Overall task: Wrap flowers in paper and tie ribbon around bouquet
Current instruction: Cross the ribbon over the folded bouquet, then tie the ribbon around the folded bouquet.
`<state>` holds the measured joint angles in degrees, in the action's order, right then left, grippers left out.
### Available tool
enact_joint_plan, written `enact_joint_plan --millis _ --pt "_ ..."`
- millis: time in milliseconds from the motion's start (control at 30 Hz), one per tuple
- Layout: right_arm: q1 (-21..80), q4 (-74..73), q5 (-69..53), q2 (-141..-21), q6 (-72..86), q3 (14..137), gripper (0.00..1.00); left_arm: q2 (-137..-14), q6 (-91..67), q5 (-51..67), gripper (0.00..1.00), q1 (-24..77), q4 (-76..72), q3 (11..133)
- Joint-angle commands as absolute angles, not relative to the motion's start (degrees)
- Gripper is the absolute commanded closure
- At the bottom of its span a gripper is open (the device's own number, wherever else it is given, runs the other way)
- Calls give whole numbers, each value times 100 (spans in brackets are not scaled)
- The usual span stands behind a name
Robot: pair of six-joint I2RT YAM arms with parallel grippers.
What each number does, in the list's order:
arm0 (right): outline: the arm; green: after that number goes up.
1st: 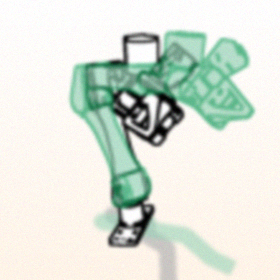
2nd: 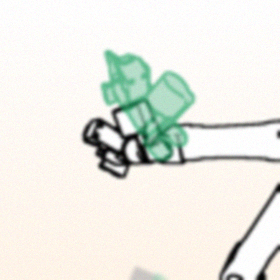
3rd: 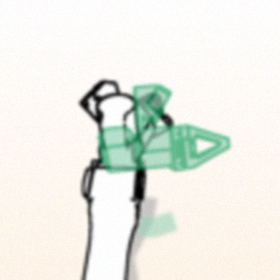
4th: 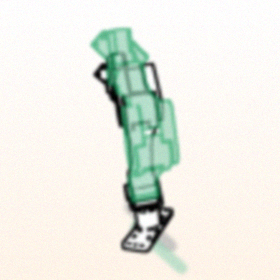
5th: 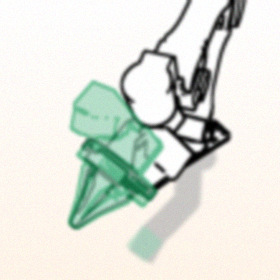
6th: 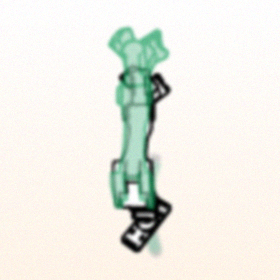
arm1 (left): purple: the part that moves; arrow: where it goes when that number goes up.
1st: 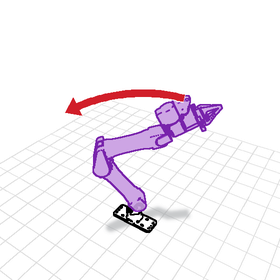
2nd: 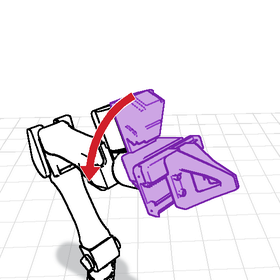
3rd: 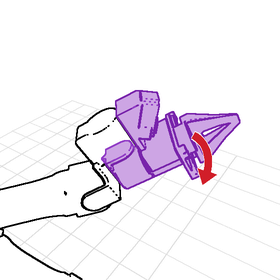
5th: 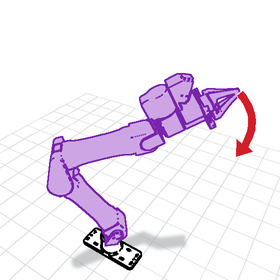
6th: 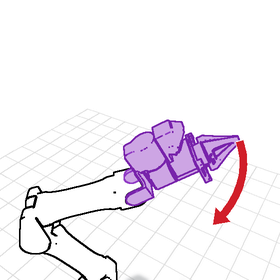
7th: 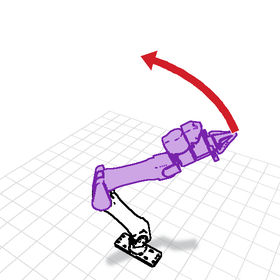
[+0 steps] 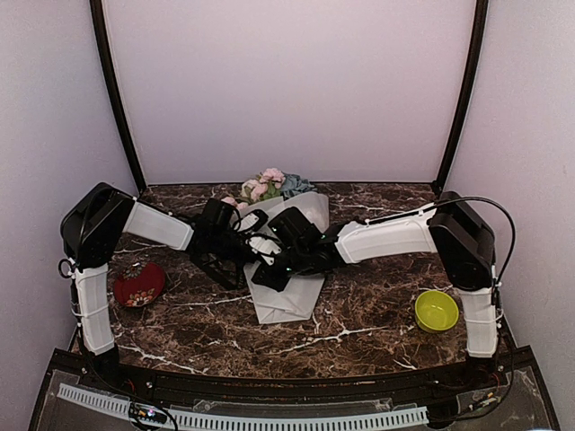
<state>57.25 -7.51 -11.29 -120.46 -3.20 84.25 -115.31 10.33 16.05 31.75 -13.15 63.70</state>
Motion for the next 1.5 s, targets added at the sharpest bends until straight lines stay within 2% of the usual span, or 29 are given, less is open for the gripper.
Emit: enact_joint_plan --millis 0,700,767,933,1200,1467 --pt "5756 -409 -620 -11982 -437 8304 80 -11553 1100 1722 100 3137 -1204 6478" --pt "5905 -710 -443 -12241 -759 8370 76 -11628 1042 1831 100 3093 -1169 6538" --pt "5915 -709 -344 -12259 -773 8367 79 -11628 1046 1841 100 3093 -1155 6539" --pt "5915 -750 -189 -12208 -725 8438 100 -11630 1045 1842 100 3078 -1135 6539" --pt "5915 -563 -342 -11761 -420 8399 100 -11632 1046 1846 100 3068 -1117 6539" --pt "5893 -589 -118 -11817 -244 8418 95 -11646 1045 1858 100 3074 -1118 6539"
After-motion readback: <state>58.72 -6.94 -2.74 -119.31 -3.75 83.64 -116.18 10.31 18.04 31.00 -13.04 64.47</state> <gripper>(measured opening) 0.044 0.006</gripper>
